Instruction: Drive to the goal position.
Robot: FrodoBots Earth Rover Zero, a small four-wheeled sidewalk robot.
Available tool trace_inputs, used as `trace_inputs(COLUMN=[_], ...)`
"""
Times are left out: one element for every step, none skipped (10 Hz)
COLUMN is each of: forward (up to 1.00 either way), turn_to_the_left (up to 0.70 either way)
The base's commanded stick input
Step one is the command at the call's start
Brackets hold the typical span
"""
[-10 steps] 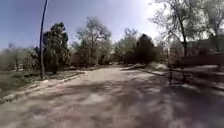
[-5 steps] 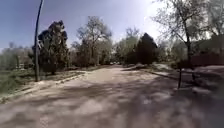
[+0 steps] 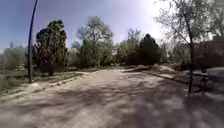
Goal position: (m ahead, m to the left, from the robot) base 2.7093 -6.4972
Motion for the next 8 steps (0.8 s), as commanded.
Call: trace_inputs(forward=[0.70,0.70,0.70,0.70,0.70,0.70,0.70,0.70], turn_to_the_left=[0.00,0.00,0.00,0.00,0.00,0.00,0.00,0.00])
